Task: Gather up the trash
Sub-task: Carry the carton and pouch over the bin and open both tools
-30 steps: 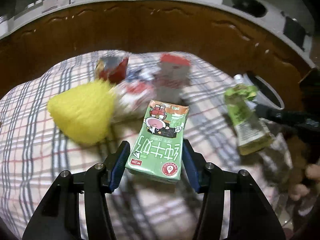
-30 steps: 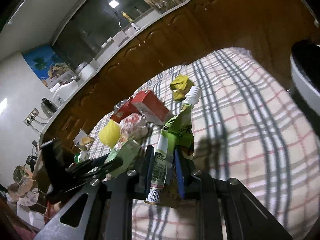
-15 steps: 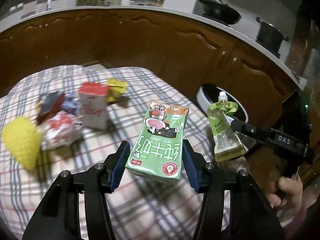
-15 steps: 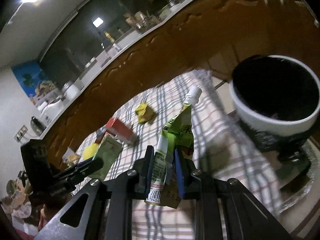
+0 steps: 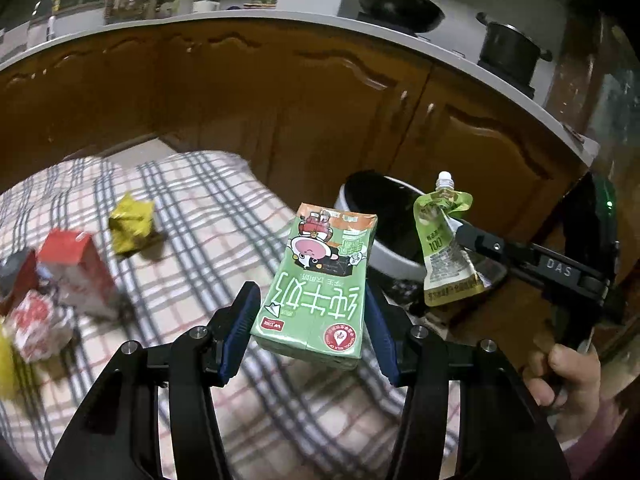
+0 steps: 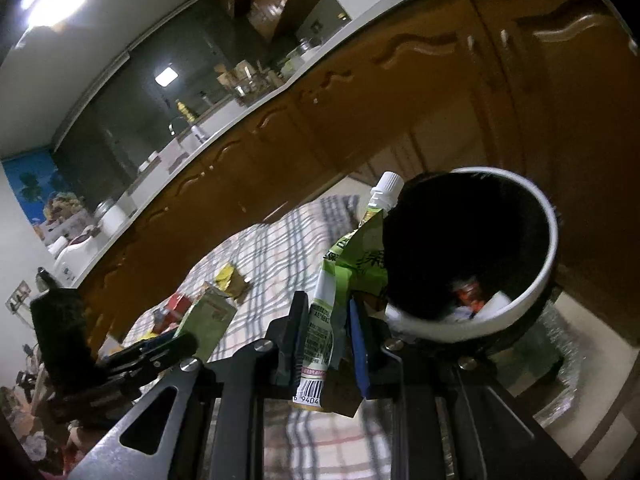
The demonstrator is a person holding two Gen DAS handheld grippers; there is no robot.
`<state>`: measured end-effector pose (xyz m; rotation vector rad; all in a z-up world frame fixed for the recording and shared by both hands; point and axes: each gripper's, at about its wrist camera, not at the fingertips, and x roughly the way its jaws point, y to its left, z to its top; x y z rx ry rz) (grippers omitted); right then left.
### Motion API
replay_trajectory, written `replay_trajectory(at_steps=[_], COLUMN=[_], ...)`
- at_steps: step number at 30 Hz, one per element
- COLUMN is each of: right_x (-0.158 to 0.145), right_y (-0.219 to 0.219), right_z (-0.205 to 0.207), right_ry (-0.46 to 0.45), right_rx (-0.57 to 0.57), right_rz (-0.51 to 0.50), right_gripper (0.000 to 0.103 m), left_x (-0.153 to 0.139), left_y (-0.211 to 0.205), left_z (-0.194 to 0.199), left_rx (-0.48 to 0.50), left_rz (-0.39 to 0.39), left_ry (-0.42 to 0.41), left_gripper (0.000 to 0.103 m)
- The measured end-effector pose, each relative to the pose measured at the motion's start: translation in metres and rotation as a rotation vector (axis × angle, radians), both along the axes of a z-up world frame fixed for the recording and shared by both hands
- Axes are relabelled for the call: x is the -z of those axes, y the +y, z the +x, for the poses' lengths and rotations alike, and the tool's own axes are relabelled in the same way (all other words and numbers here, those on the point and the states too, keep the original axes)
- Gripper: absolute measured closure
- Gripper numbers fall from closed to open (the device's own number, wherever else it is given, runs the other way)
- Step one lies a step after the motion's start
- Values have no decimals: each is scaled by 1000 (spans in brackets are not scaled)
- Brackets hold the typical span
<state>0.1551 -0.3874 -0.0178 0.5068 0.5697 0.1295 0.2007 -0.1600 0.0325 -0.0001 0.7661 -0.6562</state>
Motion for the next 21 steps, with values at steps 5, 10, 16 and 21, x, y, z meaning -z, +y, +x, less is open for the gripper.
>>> replay_trajectory(at_steps=[5,10,16,21], right_x=[-2,-6,-4,5], right_y=[-29,-44,-62,-75], right_z=[5,9,20,33], right_ry=[-2,-7,11,48], right_rx=[41,82,105,105], right_rz=[-22,-42,-60,-63], right_gripper=[83,83,83,82], left_x=[-3,-4,-7,-5], left_y=[-29,-59,-99,-128], left_z=[11,25,46,62], left_rx=[38,65,104,124], left_rz=[13,27,58,91], left_ry=[-1,-1,-5,4], left_gripper=[51,51,51,51])
